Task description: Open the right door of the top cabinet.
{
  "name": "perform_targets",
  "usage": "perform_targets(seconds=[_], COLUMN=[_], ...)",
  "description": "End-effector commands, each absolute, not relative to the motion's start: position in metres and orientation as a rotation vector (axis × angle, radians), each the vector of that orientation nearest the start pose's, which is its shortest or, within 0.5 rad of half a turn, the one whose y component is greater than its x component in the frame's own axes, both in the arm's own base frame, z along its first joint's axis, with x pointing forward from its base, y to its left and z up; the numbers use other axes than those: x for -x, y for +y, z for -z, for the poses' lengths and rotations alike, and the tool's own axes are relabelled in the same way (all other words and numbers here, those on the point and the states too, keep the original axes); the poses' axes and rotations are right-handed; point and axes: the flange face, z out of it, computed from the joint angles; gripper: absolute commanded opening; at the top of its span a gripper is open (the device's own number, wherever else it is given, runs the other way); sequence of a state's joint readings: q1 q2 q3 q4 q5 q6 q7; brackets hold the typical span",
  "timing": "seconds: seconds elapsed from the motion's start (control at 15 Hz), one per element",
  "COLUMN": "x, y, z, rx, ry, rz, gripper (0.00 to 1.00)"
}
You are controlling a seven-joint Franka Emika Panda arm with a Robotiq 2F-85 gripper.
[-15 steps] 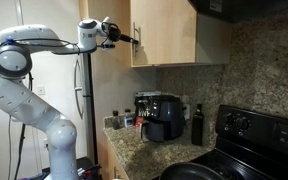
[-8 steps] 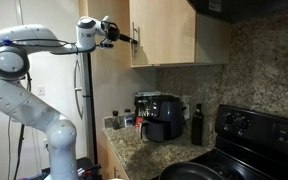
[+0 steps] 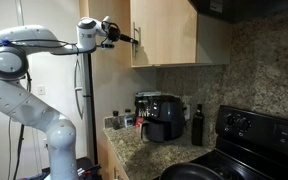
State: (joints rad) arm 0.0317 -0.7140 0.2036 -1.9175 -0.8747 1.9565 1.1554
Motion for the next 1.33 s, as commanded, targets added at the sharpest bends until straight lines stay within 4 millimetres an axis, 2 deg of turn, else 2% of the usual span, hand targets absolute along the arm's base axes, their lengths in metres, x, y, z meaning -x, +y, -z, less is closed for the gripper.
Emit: perform_targets(seconds=[0.0,0.07,0.27,0.33,0.6,0.67,0.87,0.93,1.0,1.13,1.2,1.27], x=[-0.285,-0.279,-0.247,-0.242,-0.231,-0.232,-0.242,-0.27,-0.273,-0.274,-0.274,-0.276], y=[0.009,0.01,0.042,0.047,0.049,0.054,0.087,0.068,0.068,0.069,0.069,0.057], z=[-0.834,-0.836,-0.849,-0.85,-0.848,-0.848,-0.853,-0.838,-0.837,-0.836,-0.836,-0.838], rx=[2.566,2.551,2.407,2.392,2.365,2.356,2.31,2.507,2.526,2.537,2.538,2.554], ry=[1.495,1.491,1.44,1.433,1.428,1.419,1.321,1.215,1.199,1.189,1.189,1.241], rz=[1.932,1.934,2.001,2.009,2.031,2.041,2.12,2.033,2.04,2.043,2.043,2.034], gripper=[0.04,0.04,0.04,0.04,0.04,0.04,0.04,0.04,0.17,0.17,0.04,0.04])
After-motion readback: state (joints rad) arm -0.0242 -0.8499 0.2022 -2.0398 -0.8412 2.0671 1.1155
